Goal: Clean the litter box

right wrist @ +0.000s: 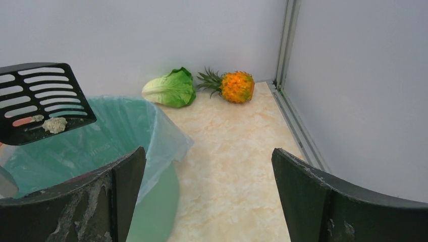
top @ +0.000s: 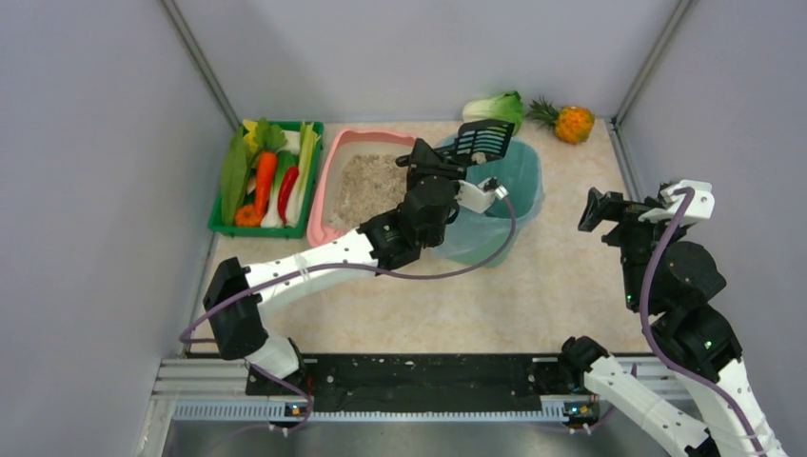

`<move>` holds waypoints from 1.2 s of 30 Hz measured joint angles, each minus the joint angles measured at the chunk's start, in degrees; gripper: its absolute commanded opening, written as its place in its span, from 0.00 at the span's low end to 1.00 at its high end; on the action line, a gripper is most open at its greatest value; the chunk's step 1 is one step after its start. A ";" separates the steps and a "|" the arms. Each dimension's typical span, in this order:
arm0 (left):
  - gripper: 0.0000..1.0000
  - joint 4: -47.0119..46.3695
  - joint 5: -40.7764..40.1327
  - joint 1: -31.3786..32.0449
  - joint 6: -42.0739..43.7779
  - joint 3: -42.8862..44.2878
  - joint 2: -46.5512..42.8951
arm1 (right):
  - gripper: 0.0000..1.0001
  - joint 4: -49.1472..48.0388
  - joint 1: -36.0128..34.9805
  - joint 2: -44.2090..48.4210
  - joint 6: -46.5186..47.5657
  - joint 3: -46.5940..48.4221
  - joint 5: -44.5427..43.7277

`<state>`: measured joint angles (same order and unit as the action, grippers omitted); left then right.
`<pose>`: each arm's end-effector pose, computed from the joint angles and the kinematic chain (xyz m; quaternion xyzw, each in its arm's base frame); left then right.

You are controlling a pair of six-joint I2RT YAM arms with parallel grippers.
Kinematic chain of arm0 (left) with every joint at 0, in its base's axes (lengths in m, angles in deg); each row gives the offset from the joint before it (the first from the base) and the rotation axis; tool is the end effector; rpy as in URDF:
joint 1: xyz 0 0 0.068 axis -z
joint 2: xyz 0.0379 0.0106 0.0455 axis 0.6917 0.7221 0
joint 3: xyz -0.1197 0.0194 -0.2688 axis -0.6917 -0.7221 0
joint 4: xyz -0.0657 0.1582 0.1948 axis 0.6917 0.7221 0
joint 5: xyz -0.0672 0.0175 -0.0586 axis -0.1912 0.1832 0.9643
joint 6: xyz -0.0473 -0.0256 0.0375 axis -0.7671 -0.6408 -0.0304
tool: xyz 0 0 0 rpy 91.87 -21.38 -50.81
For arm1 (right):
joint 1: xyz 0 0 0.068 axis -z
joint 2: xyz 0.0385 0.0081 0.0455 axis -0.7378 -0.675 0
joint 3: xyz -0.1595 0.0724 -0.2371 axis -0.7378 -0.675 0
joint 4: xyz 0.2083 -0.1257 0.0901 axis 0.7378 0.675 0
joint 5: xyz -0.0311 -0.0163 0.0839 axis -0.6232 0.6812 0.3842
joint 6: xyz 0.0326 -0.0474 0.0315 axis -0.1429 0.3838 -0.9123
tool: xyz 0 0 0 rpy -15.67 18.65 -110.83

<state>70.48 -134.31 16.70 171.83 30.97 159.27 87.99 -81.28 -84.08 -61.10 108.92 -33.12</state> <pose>0.2195 -0.3063 0.3962 0.5523 0.4623 0.4510 0.5271 0.0637 0.0010 0.4374 0.0797 0.6827 -0.0208 0.7261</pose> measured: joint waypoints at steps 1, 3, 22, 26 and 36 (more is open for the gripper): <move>0.00 1.88 0.07 0.00 -1.64 0.74 0.00 | 0.95 0.02 0.00 0.00 0.00 0.00 0.00; 0.00 7.10 0.31 0.00 -6.51 3.50 0.00 | 0.95 0.00 0.00 0.00 0.00 0.00 0.00; 0.00 49.24 23.93 -13.22 -61.31 23.45 -1.46 | 0.95 -0.70 0.00 -2.62 -0.72 0.00 0.15; 0.00 54.47 29.07 -19.65 -69.13 23.43 -3.78 | 0.95 -1.62 0.00 -3.30 -0.98 0.00 0.26; 0.00 60.63 38.97 -30.93 -82.60 21.70 -9.20 | 0.95 -3.39 0.00 -5.38 -0.85 0.00 1.16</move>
<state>131.11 -95.33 -14.23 89.23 52.68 150.07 84.61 -81.28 -89.46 -61.95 108.92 -31.96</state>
